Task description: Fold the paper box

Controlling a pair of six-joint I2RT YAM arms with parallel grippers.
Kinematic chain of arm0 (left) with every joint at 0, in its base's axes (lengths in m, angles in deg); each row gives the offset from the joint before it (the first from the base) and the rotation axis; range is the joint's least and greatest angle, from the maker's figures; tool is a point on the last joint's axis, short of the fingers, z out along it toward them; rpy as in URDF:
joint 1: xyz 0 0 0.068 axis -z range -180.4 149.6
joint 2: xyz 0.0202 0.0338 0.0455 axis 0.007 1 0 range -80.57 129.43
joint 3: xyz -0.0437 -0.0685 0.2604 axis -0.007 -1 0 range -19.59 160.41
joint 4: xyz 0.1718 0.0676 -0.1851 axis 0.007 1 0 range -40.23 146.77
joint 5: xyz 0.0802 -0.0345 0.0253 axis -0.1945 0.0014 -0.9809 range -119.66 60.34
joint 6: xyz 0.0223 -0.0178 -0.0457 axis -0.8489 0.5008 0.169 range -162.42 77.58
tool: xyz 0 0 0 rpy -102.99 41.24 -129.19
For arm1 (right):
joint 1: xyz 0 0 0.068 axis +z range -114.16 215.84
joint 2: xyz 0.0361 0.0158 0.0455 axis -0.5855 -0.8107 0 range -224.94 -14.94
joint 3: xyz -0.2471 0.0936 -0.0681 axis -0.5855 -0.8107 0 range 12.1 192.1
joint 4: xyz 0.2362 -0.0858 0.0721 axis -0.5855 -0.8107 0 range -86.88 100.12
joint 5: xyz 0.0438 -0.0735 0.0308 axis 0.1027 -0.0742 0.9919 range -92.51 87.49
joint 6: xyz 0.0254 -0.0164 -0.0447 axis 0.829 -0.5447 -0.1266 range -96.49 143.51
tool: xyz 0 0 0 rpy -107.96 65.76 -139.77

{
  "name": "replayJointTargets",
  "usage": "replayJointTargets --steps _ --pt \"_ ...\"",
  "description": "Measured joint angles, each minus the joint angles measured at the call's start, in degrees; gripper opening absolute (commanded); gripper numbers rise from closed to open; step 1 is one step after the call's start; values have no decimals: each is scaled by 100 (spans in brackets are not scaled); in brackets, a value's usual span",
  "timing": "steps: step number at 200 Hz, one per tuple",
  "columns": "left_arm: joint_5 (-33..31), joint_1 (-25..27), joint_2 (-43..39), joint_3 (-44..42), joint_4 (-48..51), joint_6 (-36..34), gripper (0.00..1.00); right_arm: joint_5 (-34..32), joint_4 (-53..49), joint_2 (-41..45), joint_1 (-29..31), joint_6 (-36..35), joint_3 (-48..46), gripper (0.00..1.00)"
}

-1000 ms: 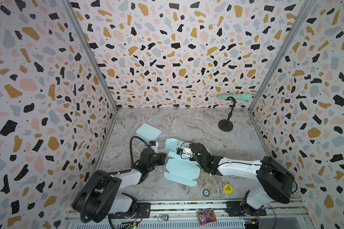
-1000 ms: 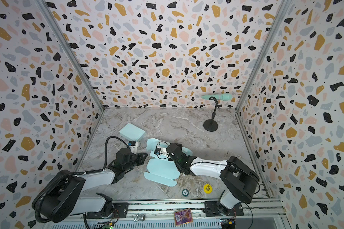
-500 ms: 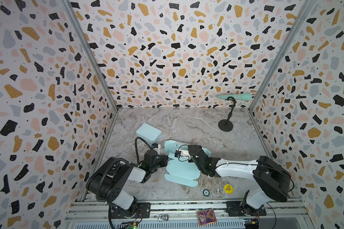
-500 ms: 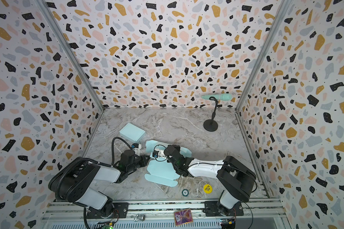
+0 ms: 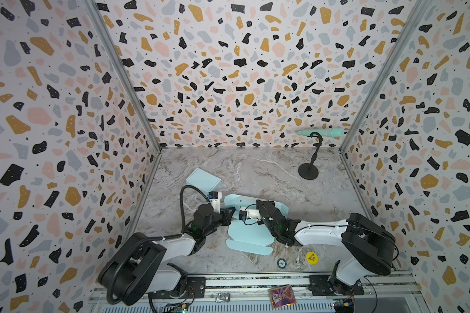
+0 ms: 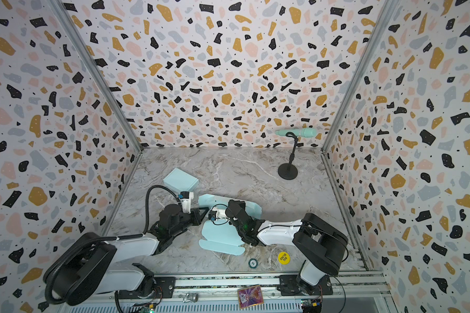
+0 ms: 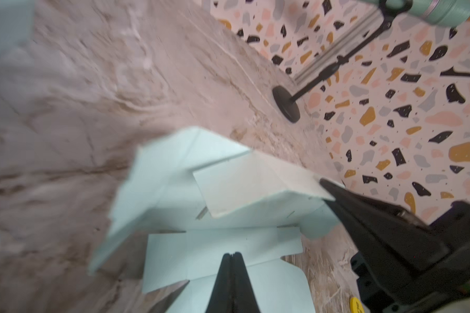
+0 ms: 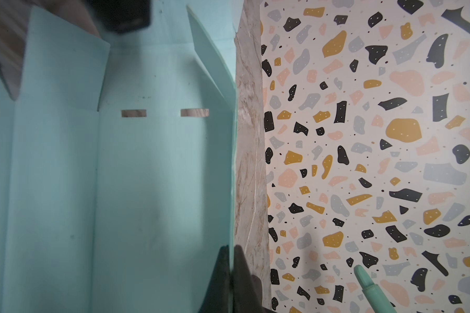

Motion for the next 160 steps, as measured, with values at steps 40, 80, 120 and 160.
replayJointTargets --steps 40,80,120,160 --pt "-254 -796 -890 313 914 -385 0 -31 376 9 72 -470 -170 0" --pt "-166 -1434 568 1488 1231 -772 0 -22 549 90 210 -944 -214 0" --pt "101 -1246 1589 1755 1329 -986 0 17 566 90 267 -1152 -214 0" --pt "151 -787 1624 1641 1298 -1134 0 131 627 94 260 -1193 -214 0"
